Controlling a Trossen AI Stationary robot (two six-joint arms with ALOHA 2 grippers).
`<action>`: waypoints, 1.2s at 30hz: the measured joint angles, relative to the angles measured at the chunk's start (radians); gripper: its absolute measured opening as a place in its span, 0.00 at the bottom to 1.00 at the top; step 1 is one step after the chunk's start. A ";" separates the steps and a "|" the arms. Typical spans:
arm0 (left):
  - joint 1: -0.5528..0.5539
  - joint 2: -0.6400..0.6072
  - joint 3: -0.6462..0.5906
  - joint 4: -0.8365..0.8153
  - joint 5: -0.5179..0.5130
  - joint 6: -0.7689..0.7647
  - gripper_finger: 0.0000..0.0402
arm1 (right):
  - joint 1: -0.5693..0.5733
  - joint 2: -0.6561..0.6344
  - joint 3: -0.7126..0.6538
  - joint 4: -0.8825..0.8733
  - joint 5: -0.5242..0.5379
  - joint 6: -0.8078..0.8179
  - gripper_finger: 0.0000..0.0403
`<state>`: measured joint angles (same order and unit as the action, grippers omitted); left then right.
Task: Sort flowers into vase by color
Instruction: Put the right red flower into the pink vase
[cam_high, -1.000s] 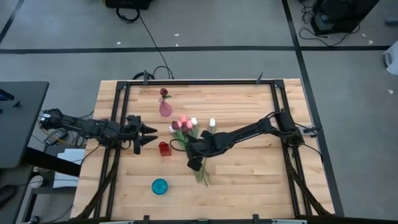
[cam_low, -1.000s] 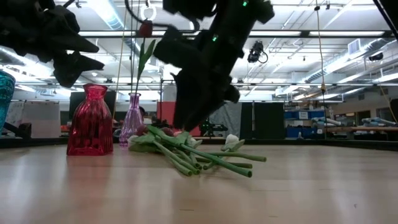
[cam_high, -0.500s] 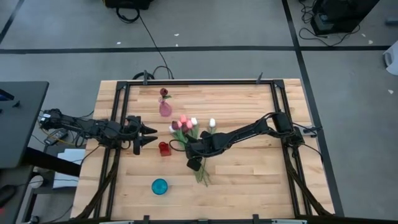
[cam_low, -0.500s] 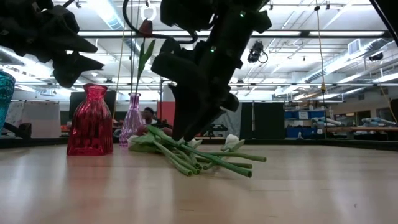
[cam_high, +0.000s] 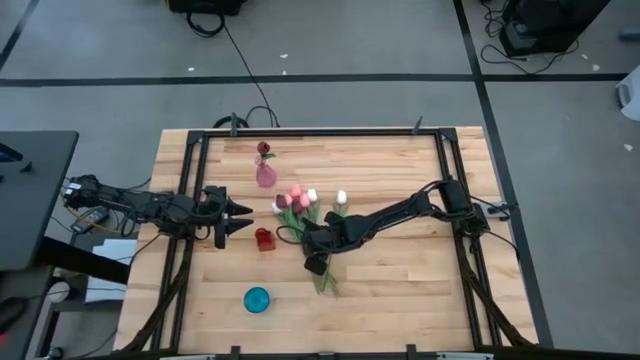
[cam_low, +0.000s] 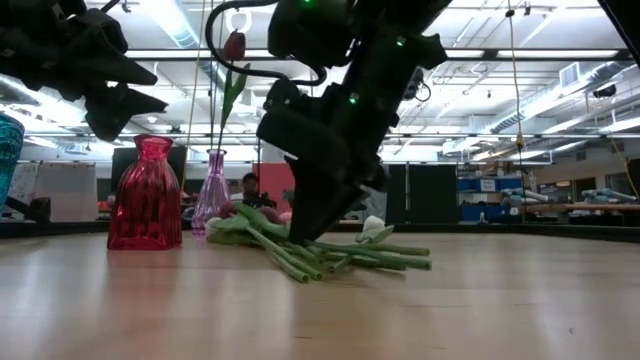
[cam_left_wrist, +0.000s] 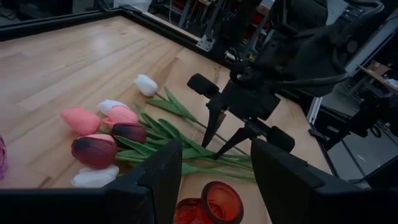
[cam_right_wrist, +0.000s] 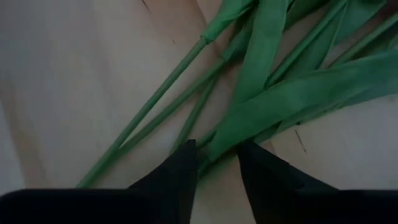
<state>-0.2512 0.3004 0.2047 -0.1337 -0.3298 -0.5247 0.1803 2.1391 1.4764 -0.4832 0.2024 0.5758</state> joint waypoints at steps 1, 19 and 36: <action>0.000 0.000 0.000 0.000 0.000 0.000 0.49 | 0.000 0.000 0.000 -0.005 0.006 0.000 0.26; 0.000 0.000 0.000 -0.013 0.019 -0.002 0.49 | -0.026 -0.168 0.142 -0.330 0.087 -0.028 0.02; 0.000 0.068 0.001 0.126 0.021 0.023 0.49 | -0.008 -0.261 0.129 0.186 0.208 -0.338 0.02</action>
<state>-0.2512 0.3679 0.2054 -0.0077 -0.3089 -0.5021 0.1722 1.8782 1.6052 -0.2970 0.4107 0.2373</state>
